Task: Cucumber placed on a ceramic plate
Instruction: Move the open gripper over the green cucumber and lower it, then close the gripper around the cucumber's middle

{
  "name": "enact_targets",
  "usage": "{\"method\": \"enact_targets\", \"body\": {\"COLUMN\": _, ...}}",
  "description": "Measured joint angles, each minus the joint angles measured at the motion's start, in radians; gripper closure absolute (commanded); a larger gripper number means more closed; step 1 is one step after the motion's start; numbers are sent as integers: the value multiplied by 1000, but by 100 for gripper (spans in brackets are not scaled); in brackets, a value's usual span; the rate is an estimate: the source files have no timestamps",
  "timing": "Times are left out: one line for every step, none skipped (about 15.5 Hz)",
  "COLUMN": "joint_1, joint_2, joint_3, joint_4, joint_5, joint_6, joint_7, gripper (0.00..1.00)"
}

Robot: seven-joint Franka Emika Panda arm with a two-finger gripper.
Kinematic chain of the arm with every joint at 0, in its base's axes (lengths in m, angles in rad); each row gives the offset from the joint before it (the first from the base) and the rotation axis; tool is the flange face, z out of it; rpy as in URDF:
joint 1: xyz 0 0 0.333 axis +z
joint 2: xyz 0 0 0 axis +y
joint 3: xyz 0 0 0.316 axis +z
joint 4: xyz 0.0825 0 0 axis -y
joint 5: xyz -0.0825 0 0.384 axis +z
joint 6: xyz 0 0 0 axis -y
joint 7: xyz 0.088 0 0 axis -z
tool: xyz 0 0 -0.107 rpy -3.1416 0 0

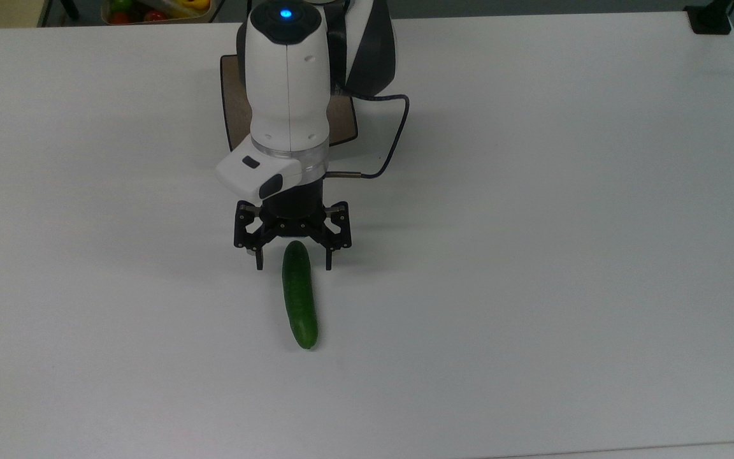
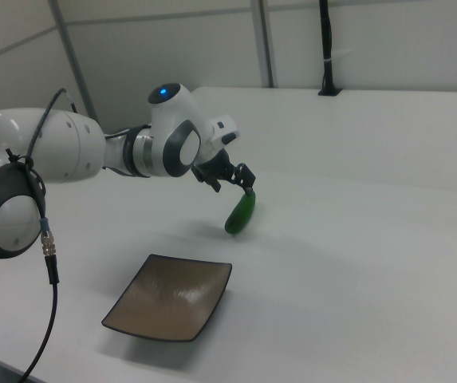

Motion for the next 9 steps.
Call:
{"method": "enact_targets", "body": {"joint_1": 0, "joint_2": 11, "joint_3": 0, "joint_4": 0, "joint_5": -8, "joint_6": 0, "joint_7": 0, "gripper": 0}}
{"method": "enact_targets", "body": {"joint_1": 0, "joint_2": 21, "joint_3": 0, "joint_4": 1, "joint_5": -14, "joint_6": 0, "joint_7": 0, "gripper": 0}}
{"method": "enact_targets", "body": {"joint_1": 0, "joint_2": 37, "joint_3": 0, "joint_4": 1, "joint_5": -22, "joint_6": 9, "joint_7": 0, "gripper": 0}}
{"method": "enact_targets", "body": {"joint_1": 0, "joint_2": 48, "joint_3": 0, "joint_4": 1, "joint_5": -25, "joint_6": 26, "joint_7": 0, "gripper": 0}}
{"method": "enact_targets", "body": {"joint_1": 0, "joint_2": 60, "joint_3": 0, "joint_4": 1, "joint_5": -25, "joint_6": 45, "joint_7": 0, "gripper": 0}}
{"method": "enact_targets", "body": {"joint_1": 0, "joint_2": 74, "joint_3": 0, "joint_4": 1, "joint_5": -27, "joint_6": 61, "joint_7": 0, "gripper": 0}}
{"method": "enact_targets", "body": {"joint_1": 0, "joint_2": 82, "joint_3": 0, "joint_4": 1, "joint_5": -30, "joint_6": 63, "joint_7": 0, "gripper": 0}}
{"method": "enact_targets", "body": {"joint_1": 0, "joint_2": 92, "joint_3": 0, "joint_4": 1, "joint_5": -36, "joint_6": 64, "joint_7": 0, "gripper": 1}}
{"method": "enact_targets", "body": {"joint_1": 0, "joint_2": 98, "joint_3": 0, "joint_4": 1, "joint_5": -38, "joint_6": 64, "joint_7": 0, "gripper": 6}}
